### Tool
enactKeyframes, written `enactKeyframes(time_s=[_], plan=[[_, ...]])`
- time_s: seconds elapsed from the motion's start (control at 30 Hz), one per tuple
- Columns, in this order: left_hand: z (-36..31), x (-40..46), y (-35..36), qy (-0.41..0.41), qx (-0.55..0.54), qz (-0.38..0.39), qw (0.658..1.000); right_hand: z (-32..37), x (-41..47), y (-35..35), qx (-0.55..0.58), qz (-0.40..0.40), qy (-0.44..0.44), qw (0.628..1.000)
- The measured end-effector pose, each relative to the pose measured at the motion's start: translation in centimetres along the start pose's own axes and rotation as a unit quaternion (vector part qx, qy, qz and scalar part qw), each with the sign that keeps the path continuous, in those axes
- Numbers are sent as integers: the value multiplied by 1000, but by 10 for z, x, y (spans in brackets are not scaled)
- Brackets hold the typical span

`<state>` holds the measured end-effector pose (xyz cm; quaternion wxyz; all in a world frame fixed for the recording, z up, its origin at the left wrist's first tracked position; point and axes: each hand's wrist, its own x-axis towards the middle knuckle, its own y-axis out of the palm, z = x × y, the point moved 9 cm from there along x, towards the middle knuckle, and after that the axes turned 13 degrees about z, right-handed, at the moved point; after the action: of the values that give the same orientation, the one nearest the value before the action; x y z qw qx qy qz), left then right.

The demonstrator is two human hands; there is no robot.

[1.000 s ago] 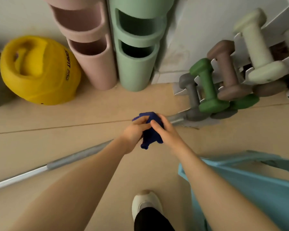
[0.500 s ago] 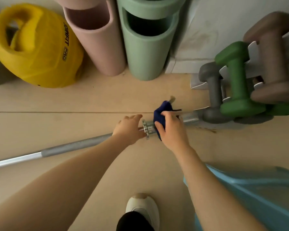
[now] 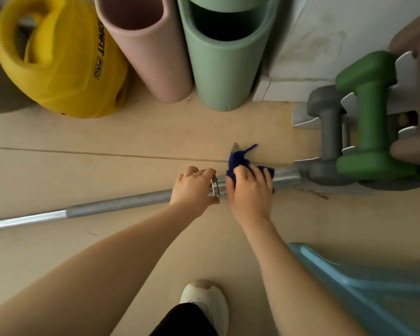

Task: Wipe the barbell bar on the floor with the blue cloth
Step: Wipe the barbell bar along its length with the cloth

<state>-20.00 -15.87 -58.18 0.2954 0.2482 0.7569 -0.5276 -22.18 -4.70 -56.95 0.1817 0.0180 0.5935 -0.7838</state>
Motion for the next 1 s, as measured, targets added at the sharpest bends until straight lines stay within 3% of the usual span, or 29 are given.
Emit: enactKeyframes(time_s=[0.1,0.2,0.23,0.33,0.4,0.47,0.6,0.67,0.73,0.87,0.93,1.0], plan=[[0,2,-1,-12,0,2,1000,32,-5,10,30,7,-73,997],[1,2,0,-22,-15,13,1000,14,-1,12,-54,7,-124,991],[1,3,1,-23,-21,16,999,-2,3,7,-73,1,-103,992],[6,3,5,-22,-46,26,998,-56,14,-9,-70,-5,69,995],[7,4,7,-15,-61,32,998,-58,15,-8,-43,-5,112,993],[7,6,9,-7,-58,42,997,-33,15,-2,-30,-5,65,997],[1,9,6,9,-12,57,998,-9,11,3,-57,15,-108,992],[-1,11,6,11,13,60,998,-41,15,-9,-72,-12,-82,994],[0,12,7,10,16,63,998,-73,15,-17,-62,-36,-1,997],[4,16,7,5,18,78,997,-78,15,-15,13,-24,106,994],[3,18,6,2,21,81,997,-62,15,-14,23,-19,98,995],[4,17,7,-3,6,81,997,-26,12,0,3,23,12,1000]])
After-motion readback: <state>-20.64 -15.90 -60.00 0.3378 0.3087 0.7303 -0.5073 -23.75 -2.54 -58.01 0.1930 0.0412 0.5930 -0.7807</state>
